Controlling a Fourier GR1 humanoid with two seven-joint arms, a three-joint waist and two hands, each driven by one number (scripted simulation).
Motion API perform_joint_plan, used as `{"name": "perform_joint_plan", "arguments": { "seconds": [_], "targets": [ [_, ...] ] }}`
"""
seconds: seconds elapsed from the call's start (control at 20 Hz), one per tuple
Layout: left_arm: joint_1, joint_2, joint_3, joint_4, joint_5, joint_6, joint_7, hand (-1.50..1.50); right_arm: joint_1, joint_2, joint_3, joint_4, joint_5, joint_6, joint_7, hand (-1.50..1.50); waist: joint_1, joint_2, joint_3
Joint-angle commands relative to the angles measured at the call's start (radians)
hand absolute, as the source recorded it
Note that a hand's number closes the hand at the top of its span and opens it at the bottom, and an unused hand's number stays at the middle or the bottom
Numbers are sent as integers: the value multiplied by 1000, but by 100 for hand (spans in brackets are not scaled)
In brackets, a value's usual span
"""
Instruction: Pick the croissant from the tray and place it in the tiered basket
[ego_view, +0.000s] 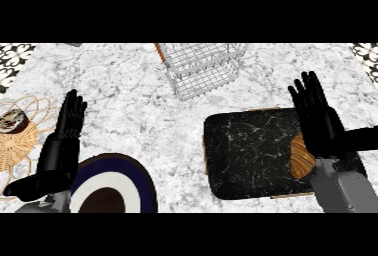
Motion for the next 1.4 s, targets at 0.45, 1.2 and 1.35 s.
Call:
{"name": "perform_joint_plan", "arguments": {
  "seconds": [0.45,1.2,1.35],
  "targets": [
    [-59,158,-71,50,-145,-122,77,0,-121,-140,-97,74,339,-427,180,-150,-13,26,-9],
    [-58,154,-61,38,-181,-164,98,0,-144,-570,232,-133,588,-25,985,-150,-9,10,-20],
    [-43,147,-73,48,-192,-165,78,0,-214,-623,280,-219,581,92,1204,-150,1,9,-18]
  ]
}}
